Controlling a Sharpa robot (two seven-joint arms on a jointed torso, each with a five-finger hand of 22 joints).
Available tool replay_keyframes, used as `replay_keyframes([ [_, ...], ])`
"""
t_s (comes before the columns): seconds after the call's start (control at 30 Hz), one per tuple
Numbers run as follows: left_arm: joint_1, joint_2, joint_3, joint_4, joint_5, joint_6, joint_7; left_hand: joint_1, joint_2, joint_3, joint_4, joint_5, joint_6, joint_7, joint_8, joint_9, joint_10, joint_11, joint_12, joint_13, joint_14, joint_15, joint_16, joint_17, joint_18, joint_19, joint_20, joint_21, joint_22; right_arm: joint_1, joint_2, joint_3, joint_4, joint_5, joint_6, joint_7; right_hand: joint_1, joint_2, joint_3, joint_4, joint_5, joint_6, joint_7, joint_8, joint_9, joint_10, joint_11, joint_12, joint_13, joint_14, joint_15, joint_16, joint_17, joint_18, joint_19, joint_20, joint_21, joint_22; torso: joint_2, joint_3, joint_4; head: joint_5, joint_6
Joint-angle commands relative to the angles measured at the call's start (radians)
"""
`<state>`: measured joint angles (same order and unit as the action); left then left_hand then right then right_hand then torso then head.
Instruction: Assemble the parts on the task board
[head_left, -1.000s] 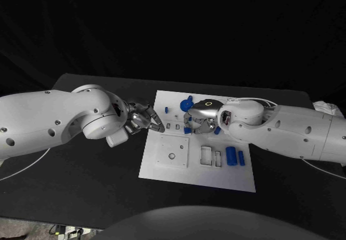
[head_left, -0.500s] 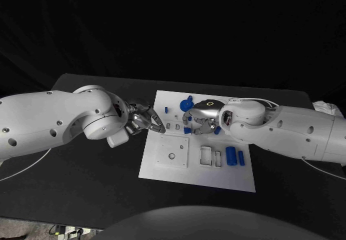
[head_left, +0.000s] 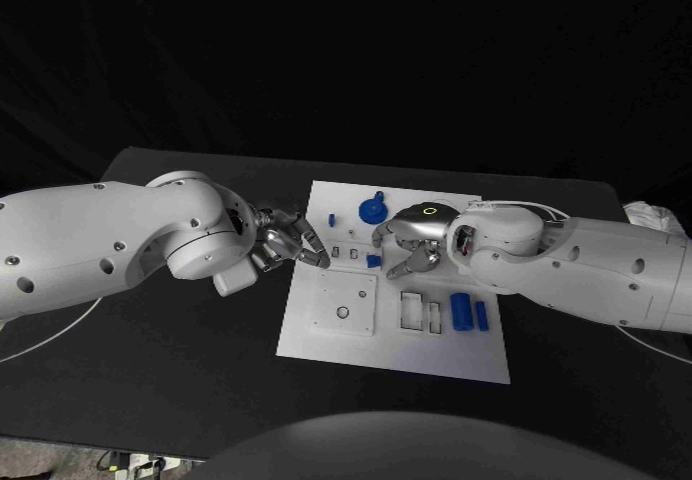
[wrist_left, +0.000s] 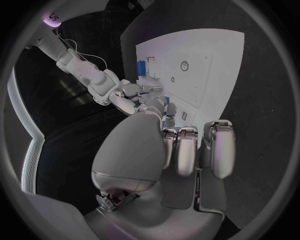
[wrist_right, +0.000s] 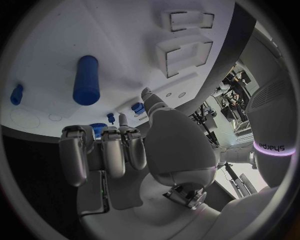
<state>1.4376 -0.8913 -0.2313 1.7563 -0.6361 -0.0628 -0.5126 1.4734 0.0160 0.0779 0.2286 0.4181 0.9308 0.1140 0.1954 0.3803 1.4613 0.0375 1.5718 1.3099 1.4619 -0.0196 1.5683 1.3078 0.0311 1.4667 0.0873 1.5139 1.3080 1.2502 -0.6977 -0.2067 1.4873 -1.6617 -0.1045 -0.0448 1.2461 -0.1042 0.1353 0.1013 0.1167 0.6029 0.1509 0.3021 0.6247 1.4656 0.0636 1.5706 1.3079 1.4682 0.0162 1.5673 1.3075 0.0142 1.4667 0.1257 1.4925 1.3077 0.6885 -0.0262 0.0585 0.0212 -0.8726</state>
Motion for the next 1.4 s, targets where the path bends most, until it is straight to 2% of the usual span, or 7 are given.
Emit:
replay_keyframes([
  [0.03,-0.001,0.003,0.000,0.001,-0.001,0.017,0.003,0.000,0.008,0.004,-0.001,-0.003,0.002,-0.001,-0.003,-0.001,0.110,0.001,-0.001,0.261,0.109,0.005,0.002,0.263,-0.004,0.030,0.009,-0.002,0.176,-0.007,-0.004,-0.001,0.011,0.015,-0.012,-0.011,-0.016,0.004,-0.004,0.019,0.000,0.014,0.004,0.012,0.004,0.105,0.010,0.000,0.263,0.103,0.008,0.003,0.263,0.012,0.019,0.008,-0.004,0.229,0.000,0.0004,0.0013,-0.003,0.000],
  [0.13,-0.002,0.003,0.000,0.000,-0.001,0.017,0.003,0.000,0.008,0.004,-0.001,-0.003,0.002,0.000,-0.004,-0.002,0.110,0.001,-0.001,0.261,0.109,0.005,0.002,0.263,-0.004,0.029,0.009,-0.003,0.175,-0.011,-0.006,-0.001,0.018,0.022,-0.034,-0.012,-0.014,0.013,-0.005,0.027,0.073,0.035,0.004,0.032,0.014,0.105,0.012,0.000,0.263,0.103,0.010,0.003,0.263,0.012,0.018,0.011,-0.005,0.228,0.000,0.0001,0.0016,-0.004,0.000],
  [0.33,-0.004,0.003,0.000,-0.002,-0.001,0.023,0.000,0.001,0.009,0.004,-0.001,-0.003,0.001,0.000,-0.004,-0.003,0.110,0.001,-0.001,0.261,0.109,0.005,0.002,0.263,-0.003,0.028,0.009,-0.004,0.174,-0.018,-0.007,-0.001,0.027,0.020,-0.085,-0.022,-0.006,0.016,0.012,0.020,0.344,0.055,-0.002,0.067,0.036,0.105,0.008,0.000,0.263,0.103,0.006,0.003,0.263,0.014,0.014,0.008,-0.009,0.227,-0.001,-0.0003,0.0015,-0.009,0.000],
  [0.43,-0.005,0.004,0.000,-0.003,-0.001,0.027,0.001,0.001,0.010,0.004,-0.001,-0.003,0.001,0.000,-0.004,-0.004,0.110,0.002,-0.001,0.261,0.109,0.006,0.002,0.263,-0.003,0.027,0.010,-0.005,0.172,-0.022,-0.006,-0.001,0.031,0.015,-0.101,-0.032,-0.003,0.016,0.027,0.016,0.407,0.058,-0.003,0.076,0.043,0.105,0.007,0.000,0.263,0.103,0.005,0.003,0.263,0.014,0.011,0.007,-0.011,0.226,-0.001,-0.0008,0.0028,-0.011,0.000],
  [0.77,-0.006,0.006,0.000,-0.005,-0.001,0.032,0.001,0.002,0.009,0.004,-0.001,-0.003,0.001,0.001,-0.004,-0.005,0.110,0.002,-0.001,0.261,0.109,0.006,0.002,0.263,-0.003,0.026,0.010,-0.006,0.171,-0.033,0.003,-0.001,0.033,0.007,-0.096,-0.074,-0.005,0.017,0.048,0.011,0.449,0.049,-0.001,0.077,0.046,0.105,0.009,0.000,0.263,0.103,0.006,0.003,0.263,0.020,-0.005,0.008,-0.027,0.219,-0.001,-0.0006,0.0047,-0.013,0.000],
  [1.13,-0.014,0.008,0.000,-0.008,-0.001,0.034,0.001,0.002,0.010,0.004,-0.001,-0.002,0.000,0.001,-0.005,-0.007,0.110,0.002,-0.001,0.261,0.109,0.006,0.002,0.263,-0.002,0.023,0.010,-0.009,0.168,-0.040,0.006,-0.001,0.035,-0.007,-0.082,-0.107,0.009,0.016,0.065,-0.005,0.446,0.049,0.001,0.081,0.048,0.105,0.013,0.000,0.263,0.103,0.009,0.003,0.263,0.022,-0.015,0.009,-0.037,0.215,0.000,-0.0008,0.0037,-0.015,0.000],
  [1.4,-0.017,0.009,0.000,-0.010,-0.001,0.033,0.004,0.002,0.010,0.004,-0.001,-0.002,0.000,0.001,-0.005,-0.008,0.110,0.002,-0.001,0.261,0.109,0.006,0.002,0.263,-0.001,0.022,0.010,-0.009,0.167,-0.046,0.012,-0.001,0.029,-0.009,-0.096,-0.111,0.027,0.023,0.097,-0.035,0.460,0.084,-0.004,0.127,0.078,0.105,0.012,0.000,0.263,0.103,0.009,0.003,0.263,0.023,-0.016,0.011,-0.040,0.214,0.001,0.0003,0.0041,-0.013,0.000],
])
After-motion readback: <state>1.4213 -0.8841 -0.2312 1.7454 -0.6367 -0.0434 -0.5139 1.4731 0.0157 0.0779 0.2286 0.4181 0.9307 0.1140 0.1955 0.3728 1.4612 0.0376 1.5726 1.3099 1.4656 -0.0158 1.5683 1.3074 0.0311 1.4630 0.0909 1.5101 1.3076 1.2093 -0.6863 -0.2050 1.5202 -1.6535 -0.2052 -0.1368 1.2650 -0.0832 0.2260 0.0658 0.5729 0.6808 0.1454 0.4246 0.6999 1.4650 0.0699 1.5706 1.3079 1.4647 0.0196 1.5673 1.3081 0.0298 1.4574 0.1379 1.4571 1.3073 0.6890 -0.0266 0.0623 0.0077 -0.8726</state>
